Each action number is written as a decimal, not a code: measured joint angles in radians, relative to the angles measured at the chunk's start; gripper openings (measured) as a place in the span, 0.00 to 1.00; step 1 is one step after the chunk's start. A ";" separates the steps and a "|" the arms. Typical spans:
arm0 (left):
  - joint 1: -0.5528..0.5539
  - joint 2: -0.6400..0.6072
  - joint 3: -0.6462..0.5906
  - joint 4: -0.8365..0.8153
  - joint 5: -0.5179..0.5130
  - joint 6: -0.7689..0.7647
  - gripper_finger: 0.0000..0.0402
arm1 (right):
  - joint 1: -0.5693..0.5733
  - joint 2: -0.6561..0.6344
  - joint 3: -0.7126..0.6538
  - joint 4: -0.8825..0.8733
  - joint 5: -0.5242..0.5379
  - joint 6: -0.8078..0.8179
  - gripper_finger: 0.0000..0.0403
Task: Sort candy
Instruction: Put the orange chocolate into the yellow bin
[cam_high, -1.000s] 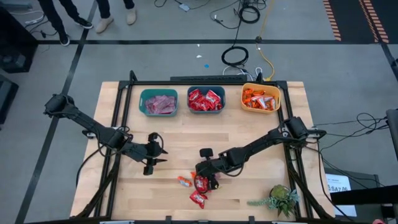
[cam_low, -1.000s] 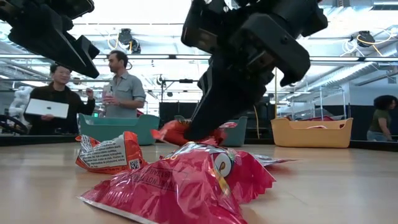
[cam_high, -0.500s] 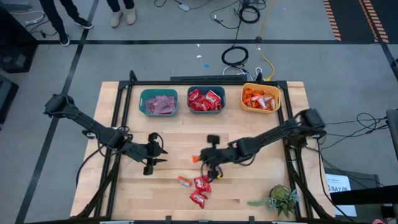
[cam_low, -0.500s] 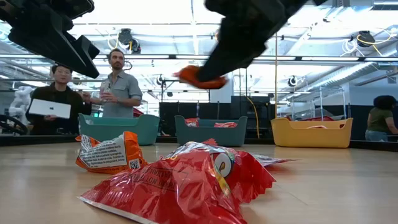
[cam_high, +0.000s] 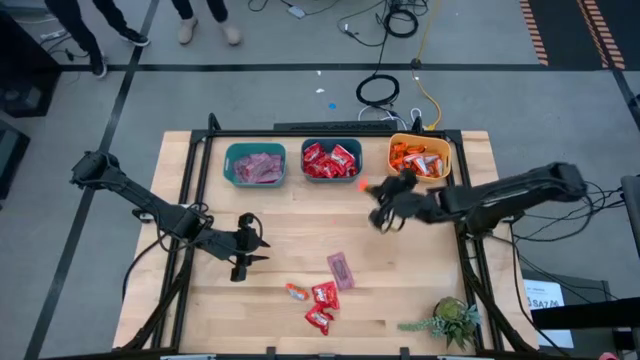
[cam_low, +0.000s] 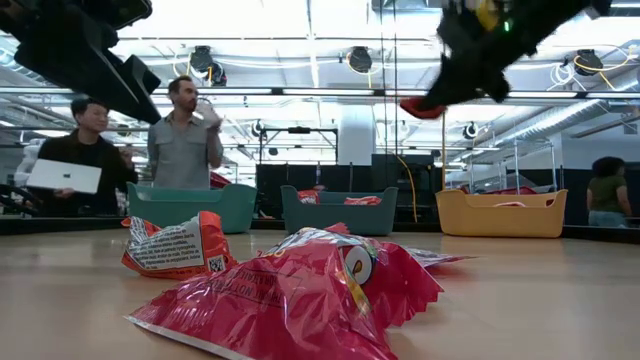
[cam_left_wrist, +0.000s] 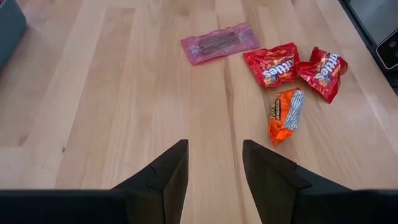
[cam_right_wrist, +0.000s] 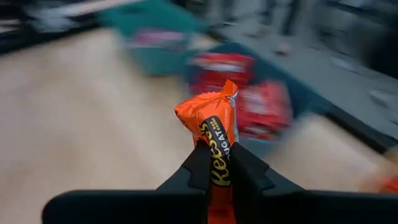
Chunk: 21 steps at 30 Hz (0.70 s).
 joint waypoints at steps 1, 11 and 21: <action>0.000 0.000 0.000 0.003 0.000 0.000 0.40 | -0.031 -0.028 -0.014 -0.034 0.024 0.021 0.05; 0.000 0.000 0.000 0.019 -0.001 0.000 0.40 | -0.407 -0.174 -0.071 -0.221 0.068 0.119 0.05; 0.000 0.000 -0.001 0.047 -0.019 -0.076 0.40 | -0.748 -0.178 -0.150 -0.135 -0.137 0.076 0.07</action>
